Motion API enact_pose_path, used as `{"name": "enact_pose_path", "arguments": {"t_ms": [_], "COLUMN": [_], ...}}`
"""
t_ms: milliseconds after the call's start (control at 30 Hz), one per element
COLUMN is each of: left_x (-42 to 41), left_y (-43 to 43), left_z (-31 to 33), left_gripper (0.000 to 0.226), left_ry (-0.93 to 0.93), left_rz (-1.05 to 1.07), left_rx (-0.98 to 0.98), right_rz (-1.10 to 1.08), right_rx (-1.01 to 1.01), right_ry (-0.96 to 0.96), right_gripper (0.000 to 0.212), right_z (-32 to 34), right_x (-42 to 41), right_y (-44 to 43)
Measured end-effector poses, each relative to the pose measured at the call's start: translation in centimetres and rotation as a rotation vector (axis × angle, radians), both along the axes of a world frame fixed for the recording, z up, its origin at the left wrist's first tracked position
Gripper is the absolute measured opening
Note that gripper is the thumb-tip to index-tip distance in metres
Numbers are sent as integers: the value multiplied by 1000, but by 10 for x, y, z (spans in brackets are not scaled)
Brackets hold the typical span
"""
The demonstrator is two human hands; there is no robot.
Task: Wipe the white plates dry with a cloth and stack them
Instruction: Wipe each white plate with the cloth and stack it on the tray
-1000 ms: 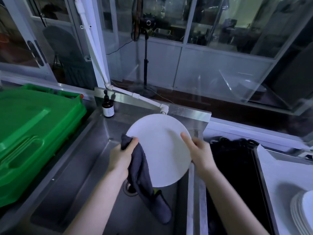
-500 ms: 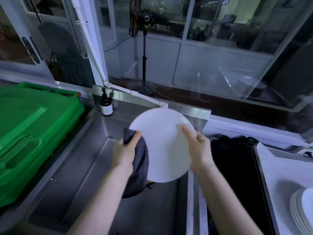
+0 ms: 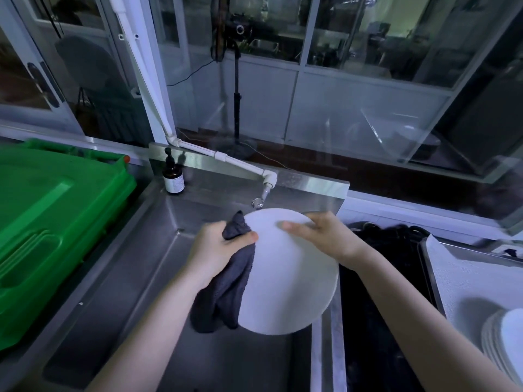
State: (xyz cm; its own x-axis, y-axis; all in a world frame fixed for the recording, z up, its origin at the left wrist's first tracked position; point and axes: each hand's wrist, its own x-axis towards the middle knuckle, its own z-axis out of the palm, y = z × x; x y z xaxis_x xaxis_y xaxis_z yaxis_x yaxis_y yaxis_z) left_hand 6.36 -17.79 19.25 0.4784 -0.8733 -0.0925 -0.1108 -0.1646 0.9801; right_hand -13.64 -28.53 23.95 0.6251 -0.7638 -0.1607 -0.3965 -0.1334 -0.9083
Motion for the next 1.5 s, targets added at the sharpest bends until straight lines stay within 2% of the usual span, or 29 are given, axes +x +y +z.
{"name": "enact_pose_path", "arguments": {"t_ms": [33,133,200,300,333,367,433,467,500,600,667,733,800,900,1000,1067,1133,1200,1300,1367,1433,1500], "left_x": [1,8,5,-12,-17,-19,-15,-11,-6,7,16,22,22,23,32,39,41,40,26,5,-18,-31], "left_y": [-1,0,1,0,1,2,4,5,7,7,3,0,-4,-8,-12,-12,-12,-14,-16,-12,-3,2], "left_z": [1,-2,-9,-22,-25,-28,-28,-26,-24,-15,-9,-4,-4,-4,-2,0,5,8,11,15,19,14], "left_gripper": [41,22,21,13,16,20,26,28,30,32,33,36,41,42,43,42,37,39,42,34,25,46], "left_ry": [-7,34,104,467,509,511,513,508,493,456,426,395,353,312,390,573,694,734,706,513,66,-275], "left_rz": [-24,-3,114,408,481,520,558,562,554,528,522,485,452,421,370,325,299,302,397,337,118,-133], "left_rx": [4,35,56,38,55,72,98,118,137,122,122,170,199,225,241,256,218,162,79,39,-115,-290], "right_rz": [-22,-147,-384,-812,-910,-949,-825,-708,-594,-315,21,327,463,467,444,431,377,280,54,-62,-112,-158], "right_rx": [16,121,269,430,458,485,511,443,290,-411,-879,-1163,-1288,-1395,-1457,-1424,-1277,-960,-335,-34,122,242], "right_ry": [-40,-193,-339,-485,-520,-544,-551,-510,-443,-181,-19,200,332,291,287,270,223,131,-107,-240,-375,-505], "right_gripper": [32,21,20,25,26,26,19,18,24,63,70,71,67,44,45,46,50,47,13,15,20,23], "right_z": [-1,1,-4,-25,-31,-36,-39,-38,-37,-27,-24,-23,-26,-30,-31,-28,-24,-20,-16,-20,-22,-19], "right_x": [0,-2,3,30,39,45,43,36,27,-6,-22,-28,-21,-5,0,1,4,5,2,1,5,8], "right_y": [3,12,17,41,51,58,65,66,65,58,54,51,51,57,59,61,65,68,68,70,75,76]}}
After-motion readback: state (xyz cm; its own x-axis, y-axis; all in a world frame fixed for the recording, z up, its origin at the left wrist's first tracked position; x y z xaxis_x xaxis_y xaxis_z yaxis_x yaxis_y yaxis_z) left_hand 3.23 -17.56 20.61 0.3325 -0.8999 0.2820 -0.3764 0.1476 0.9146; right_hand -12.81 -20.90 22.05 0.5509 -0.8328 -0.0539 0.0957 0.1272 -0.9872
